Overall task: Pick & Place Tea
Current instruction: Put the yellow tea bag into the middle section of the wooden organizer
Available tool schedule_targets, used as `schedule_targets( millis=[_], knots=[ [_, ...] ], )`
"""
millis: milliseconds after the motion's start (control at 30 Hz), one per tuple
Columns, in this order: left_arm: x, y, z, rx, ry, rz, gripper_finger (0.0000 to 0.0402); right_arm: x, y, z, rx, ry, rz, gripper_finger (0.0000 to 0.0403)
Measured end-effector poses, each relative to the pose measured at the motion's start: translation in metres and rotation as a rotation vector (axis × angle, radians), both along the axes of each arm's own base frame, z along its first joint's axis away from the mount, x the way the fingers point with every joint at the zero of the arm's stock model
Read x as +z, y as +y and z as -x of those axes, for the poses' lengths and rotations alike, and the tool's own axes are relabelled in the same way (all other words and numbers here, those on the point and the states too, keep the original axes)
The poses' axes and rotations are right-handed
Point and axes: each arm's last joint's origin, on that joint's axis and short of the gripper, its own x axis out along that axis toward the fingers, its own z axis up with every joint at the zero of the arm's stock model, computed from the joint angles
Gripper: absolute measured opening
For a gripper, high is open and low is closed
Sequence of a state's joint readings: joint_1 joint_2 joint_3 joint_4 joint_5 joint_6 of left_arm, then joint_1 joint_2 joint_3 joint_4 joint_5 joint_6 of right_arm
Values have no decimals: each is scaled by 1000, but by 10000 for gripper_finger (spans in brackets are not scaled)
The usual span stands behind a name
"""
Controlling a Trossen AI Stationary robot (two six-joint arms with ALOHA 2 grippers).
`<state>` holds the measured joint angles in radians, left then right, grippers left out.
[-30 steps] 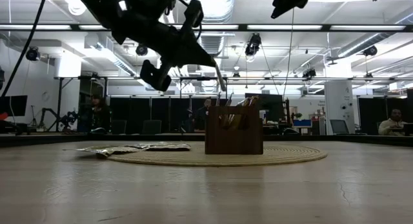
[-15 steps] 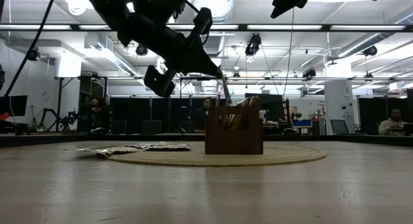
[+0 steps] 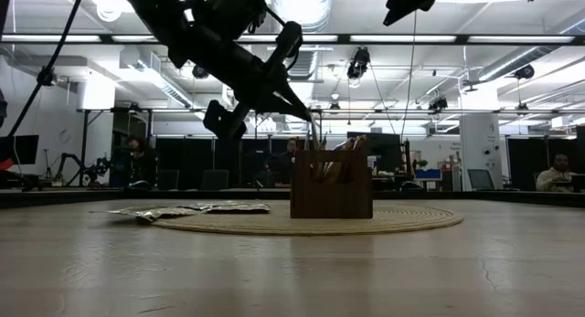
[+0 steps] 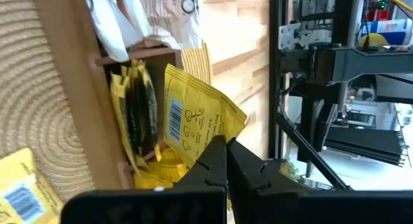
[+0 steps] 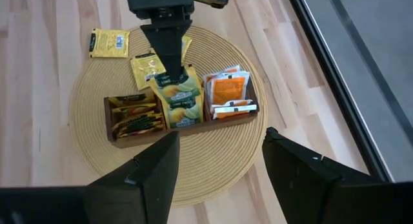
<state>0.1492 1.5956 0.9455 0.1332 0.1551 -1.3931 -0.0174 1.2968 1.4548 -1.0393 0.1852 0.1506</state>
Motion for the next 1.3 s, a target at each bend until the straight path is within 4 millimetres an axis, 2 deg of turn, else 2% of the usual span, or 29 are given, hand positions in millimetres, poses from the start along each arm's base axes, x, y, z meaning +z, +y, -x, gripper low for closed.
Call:
schedule_targets(
  millis=[367, 900, 1000, 1300],
  knots=[
    [-20, 3, -10, 10, 16, 28, 0, 0, 0, 0, 4, -1, 3, 219],
    [-26, 6, -12, 60, 31, 26, 2, 0, 0, 0, 4, -1, 3, 219],
    [-26, 6, -12, 61, 31, 25, 18, 0, 0, 0, 4, -1, 3, 219],
    [-26, 6, -12, 63, 31, 34, 101, 0, 0, 0, 11, 0, 9, 219]
  ],
)
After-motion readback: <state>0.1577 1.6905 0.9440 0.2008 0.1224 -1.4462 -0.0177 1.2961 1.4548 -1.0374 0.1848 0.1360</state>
